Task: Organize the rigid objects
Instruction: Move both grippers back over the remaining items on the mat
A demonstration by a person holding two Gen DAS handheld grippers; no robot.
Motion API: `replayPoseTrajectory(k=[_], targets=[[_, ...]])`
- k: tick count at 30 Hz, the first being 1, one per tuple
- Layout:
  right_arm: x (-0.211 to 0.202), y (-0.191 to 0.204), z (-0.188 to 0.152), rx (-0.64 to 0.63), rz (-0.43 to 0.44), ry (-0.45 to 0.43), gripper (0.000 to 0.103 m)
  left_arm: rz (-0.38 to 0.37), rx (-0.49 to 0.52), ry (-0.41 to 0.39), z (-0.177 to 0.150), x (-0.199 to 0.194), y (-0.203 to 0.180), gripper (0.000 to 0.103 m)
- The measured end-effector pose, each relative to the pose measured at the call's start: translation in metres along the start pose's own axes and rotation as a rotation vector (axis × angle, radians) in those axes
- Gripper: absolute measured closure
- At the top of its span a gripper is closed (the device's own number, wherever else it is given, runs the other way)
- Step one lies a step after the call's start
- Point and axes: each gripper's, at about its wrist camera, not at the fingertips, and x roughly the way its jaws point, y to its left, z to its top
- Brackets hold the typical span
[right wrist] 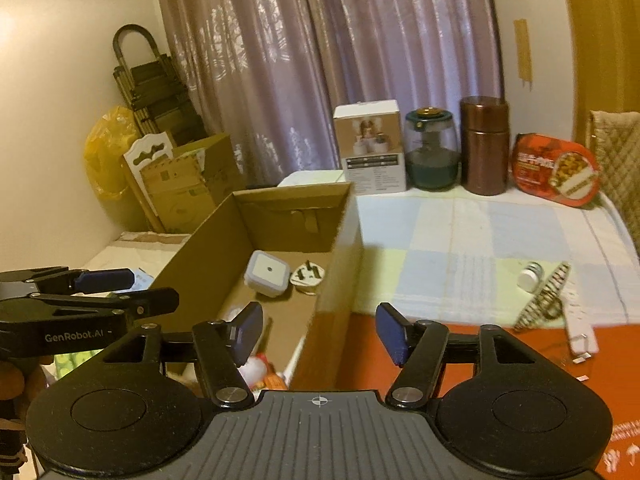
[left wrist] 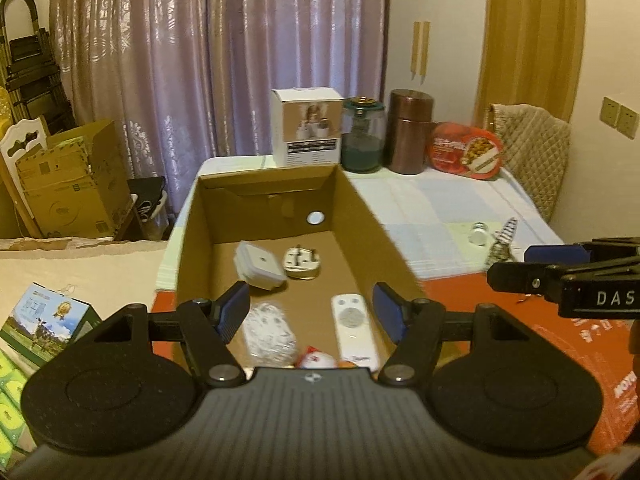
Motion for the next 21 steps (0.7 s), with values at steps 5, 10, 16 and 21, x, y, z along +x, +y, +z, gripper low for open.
replayPoseTrajectory(k=[5,10,16,21], targets=[[-0.029,-0.015,-0.009,0.012,-0.03,-0.015,0.041,-0.029,0.0,-0.014,-0.001,-0.013,-0.025,0.039],[-0.055,-0.037,-0.018,0.038,-0.064,-0.038,0.04,-0.063,0.007,-0.03,-0.002,-0.021,-0.052,0.039],[-0.085,-0.065,-0.039,0.066,-0.123,-0.052,0.038,-0.107,0.001,-0.047,-0.005,-0.03,-0.08,0.039],[-0.102,-0.091,-0.059,0.095,-0.183,-0.048,0.038,-0.144,0.014,-0.054,-0.01,-0.03,-0.106,0.039]])
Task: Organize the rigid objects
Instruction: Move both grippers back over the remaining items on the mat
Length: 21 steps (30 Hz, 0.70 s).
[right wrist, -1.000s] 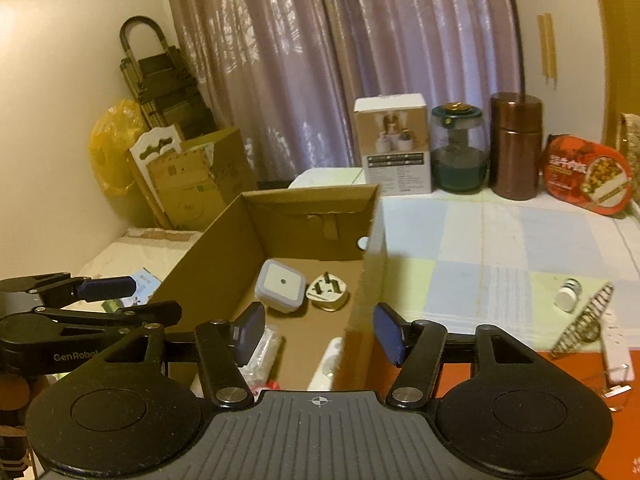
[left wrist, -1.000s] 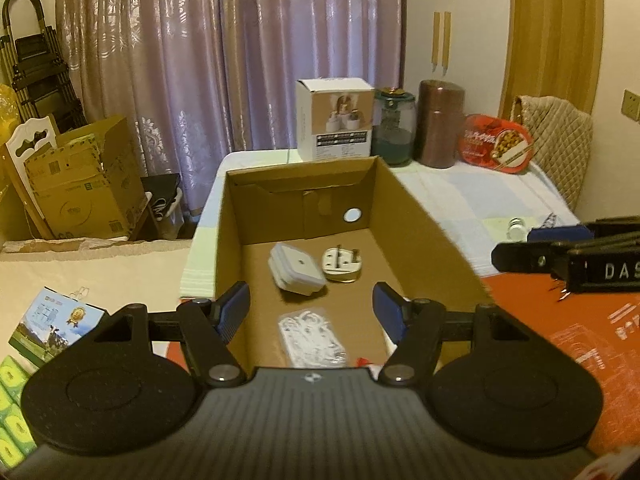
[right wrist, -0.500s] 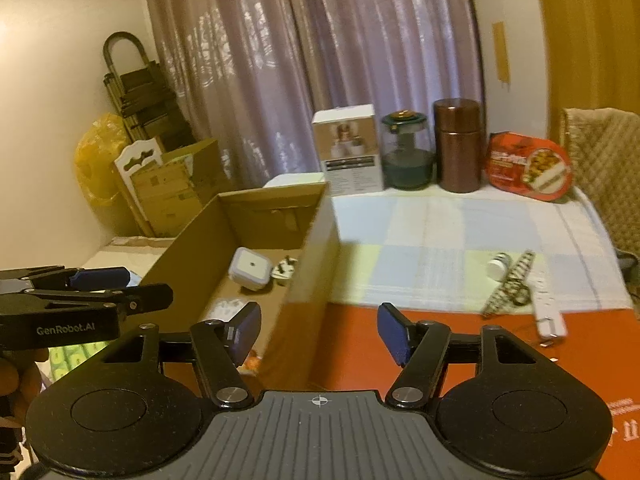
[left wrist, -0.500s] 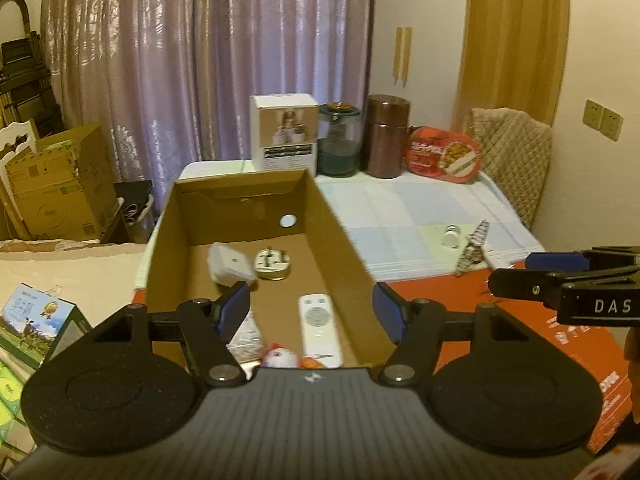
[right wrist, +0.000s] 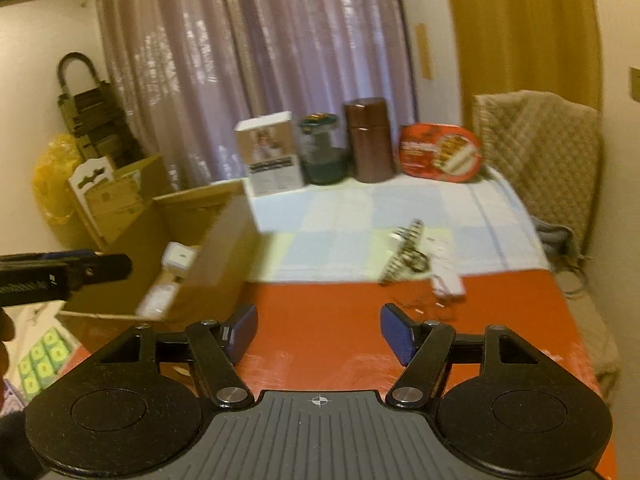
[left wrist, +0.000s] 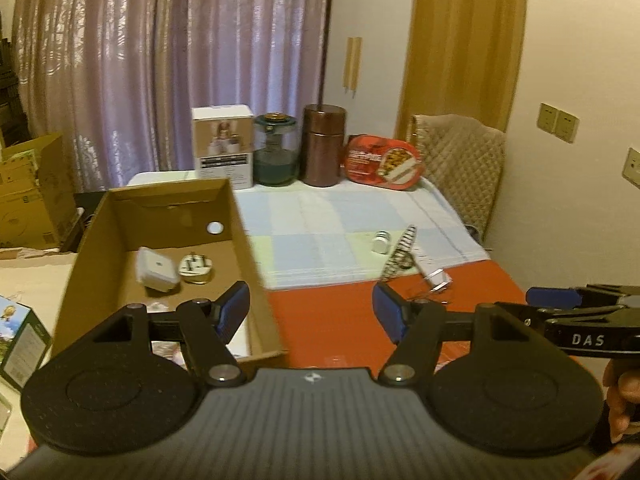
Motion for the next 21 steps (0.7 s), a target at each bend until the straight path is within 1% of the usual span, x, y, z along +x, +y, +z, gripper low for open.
replayPoseTrajectory(k=[5,14,17,21], targets=[[-0.006,-0.029,-0.011,0.043,-0.053,0.004,0.037,-0.037,0.012,0.004,-0.009,0.011,-0.025,0.039],[-0.009,-0.07,-0.024,0.072,-0.136,0.001,0.037,-0.087,0.03,0.048,-0.023,0.043,-0.061,0.039],[-0.007,-0.082,-0.026,0.071,-0.158,0.004,0.037,-0.106,0.061,0.061,-0.025,0.055,-0.074,0.038],[0.0,-0.1,-0.025,0.074,-0.171,0.013,0.037,-0.145,0.128,0.082,-0.025,0.074,-0.09,0.038]])
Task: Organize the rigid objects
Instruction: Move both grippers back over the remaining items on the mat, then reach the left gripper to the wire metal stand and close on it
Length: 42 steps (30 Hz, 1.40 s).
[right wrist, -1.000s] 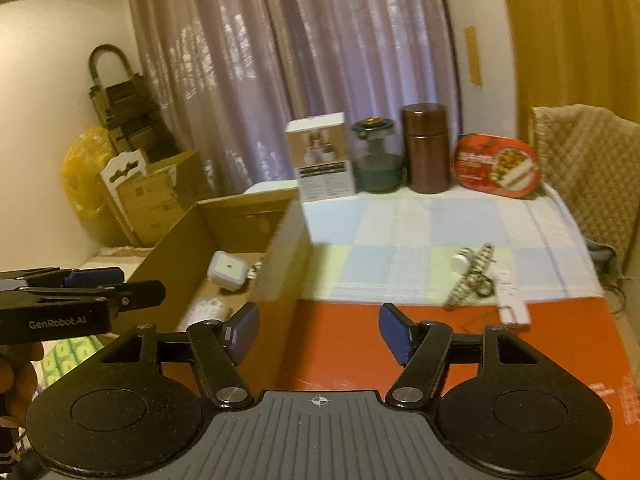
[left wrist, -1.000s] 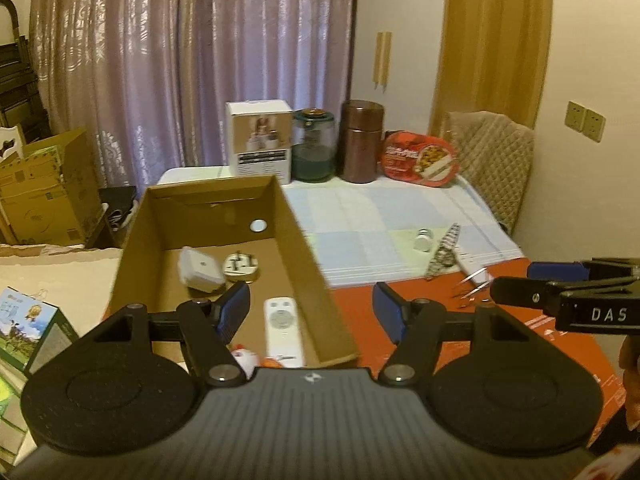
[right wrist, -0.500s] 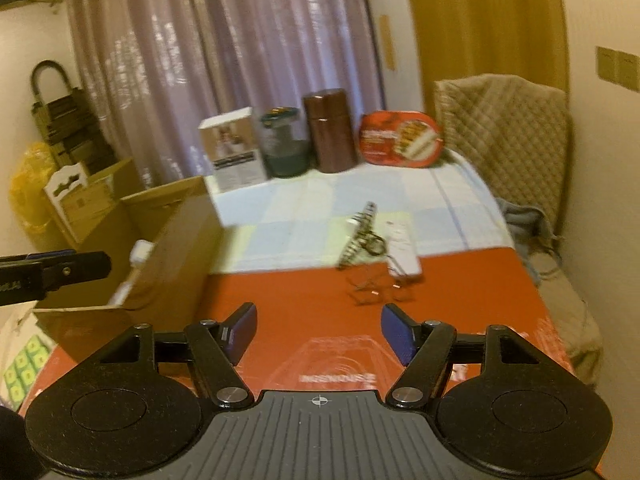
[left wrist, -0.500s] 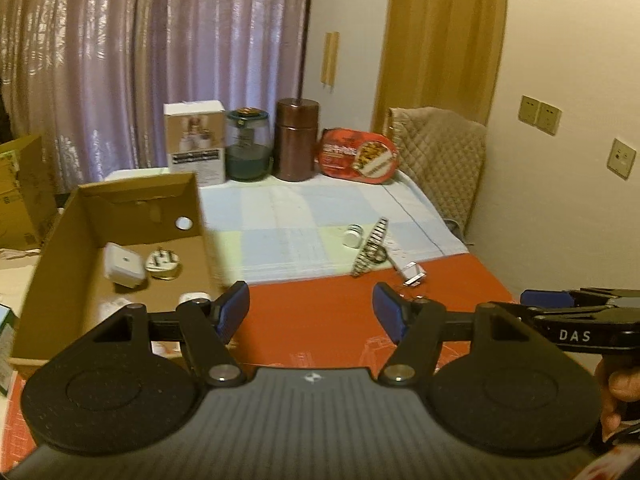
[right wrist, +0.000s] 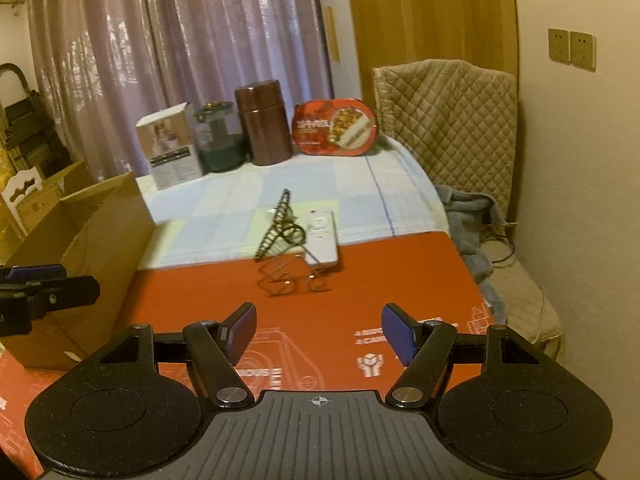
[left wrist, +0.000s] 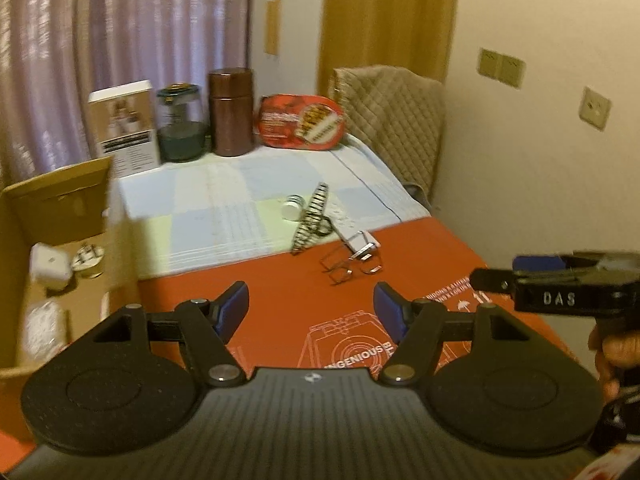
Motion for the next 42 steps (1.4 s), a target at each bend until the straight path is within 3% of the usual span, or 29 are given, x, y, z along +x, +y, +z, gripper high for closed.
replayPoseTrajectory(k=[7,18,26,33,36,40,42], targets=[[0.025,-0.016,0.009,-0.025,-0.001,0.014,0.037,-0.059,0.11,0.054,0.007,0.048,-0.014,0.038],[0.082,-0.029,0.022,-0.057,0.038,0.064,0.04,-0.071,0.225,0.112,0.009,0.131,-0.022,0.045],[0.112,-0.033,0.03,-0.055,0.035,0.094,0.053,-0.107,0.259,0.127,0.016,0.183,-0.033,0.051],[0.119,-0.04,0.032,-0.024,0.014,0.103,0.053,-0.145,0.316,0.115,0.02,0.215,-0.038,0.051],[0.121,-0.043,0.033,-0.005,0.012,0.108,0.053,-0.164,0.292,0.113,0.023,0.223,-0.035,0.051],[0.12,-0.046,0.034,0.019,-0.006,0.096,0.053,-0.175,0.274,0.145,0.023,0.228,-0.032,0.069],[0.121,-0.047,0.035,0.027,-0.011,0.101,0.053,-0.172,0.255,0.162,0.021,0.223,-0.029,0.073]])
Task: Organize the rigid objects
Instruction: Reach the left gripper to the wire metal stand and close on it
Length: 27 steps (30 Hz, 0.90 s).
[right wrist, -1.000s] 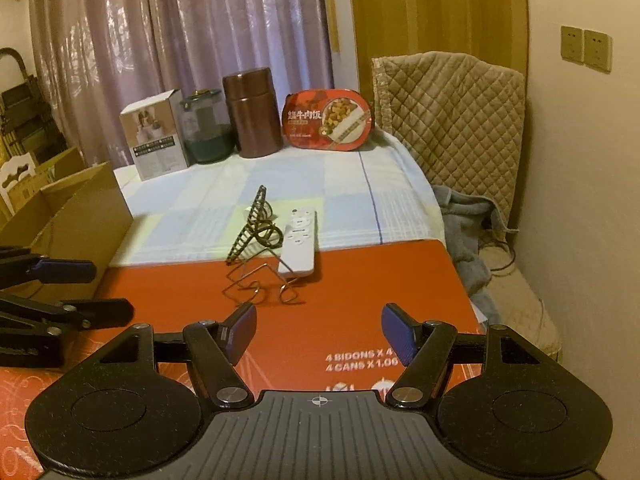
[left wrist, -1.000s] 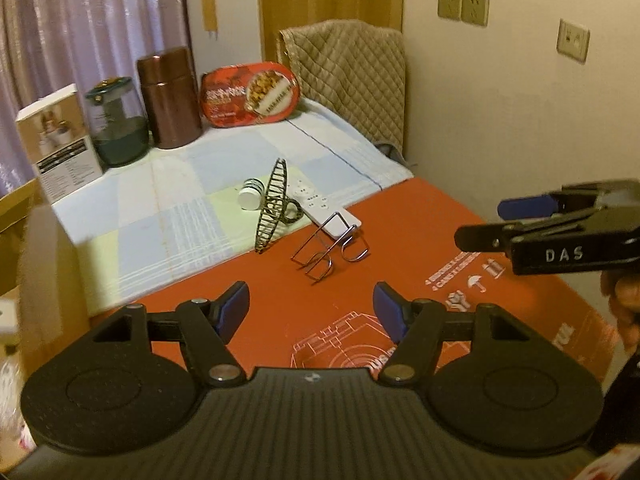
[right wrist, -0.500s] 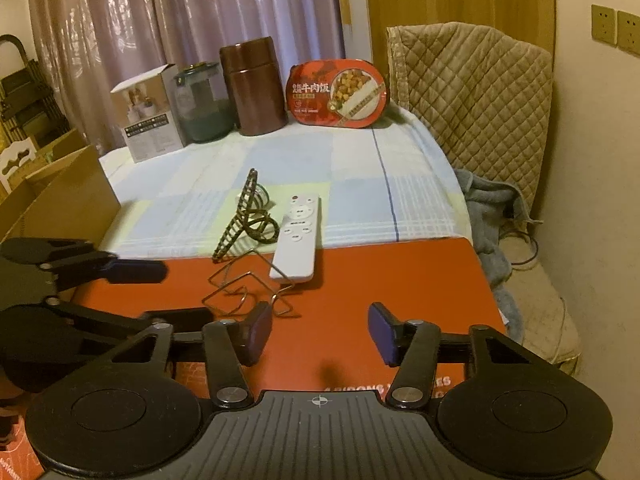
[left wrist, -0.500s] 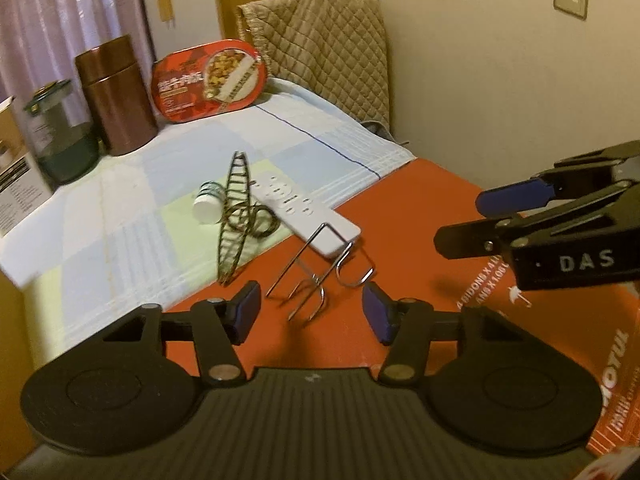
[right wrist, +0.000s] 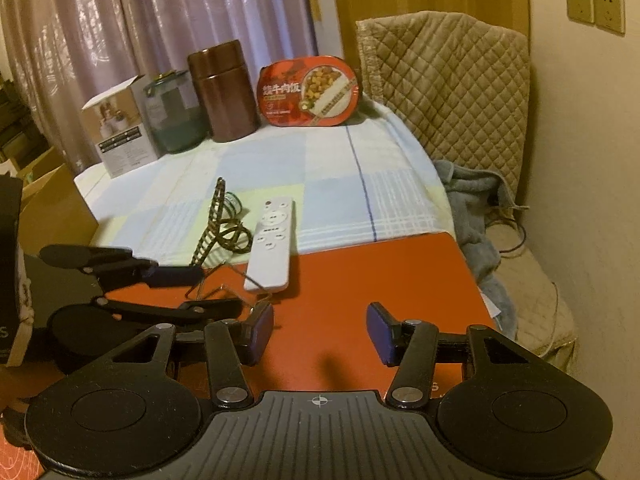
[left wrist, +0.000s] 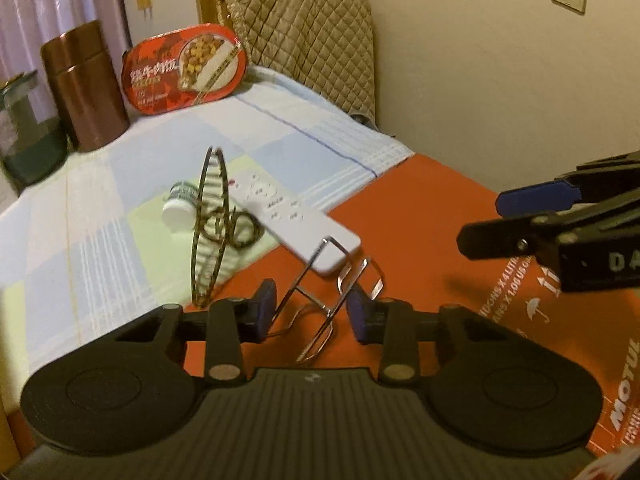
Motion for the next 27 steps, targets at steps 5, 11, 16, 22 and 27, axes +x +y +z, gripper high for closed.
replayPoseTrajectory(k=[5,11,16,22,27], targets=[[0.0,0.001,-0.001,0.005,0.001,0.002,0.053,0.046,-0.128,0.031,-0.021,-0.026,0.006,0.082],[-0.002,0.01,-0.002,-0.004,0.021,0.005,0.053,0.075,-0.236,-0.006,-0.059,-0.06,0.007,0.091],[0.002,0.021,-0.005,-0.028,0.03,0.02,0.053,0.087,-0.239,-0.036,-0.079,-0.076,0.006,0.091],[0.006,0.022,-0.007,-0.027,0.028,0.033,0.053,0.111,-0.263,-0.024,-0.089,-0.089,0.012,0.09],[0.005,0.026,-0.008,-0.031,0.036,0.032,0.053,0.132,-0.249,-0.007,-0.098,-0.108,0.005,0.088]])
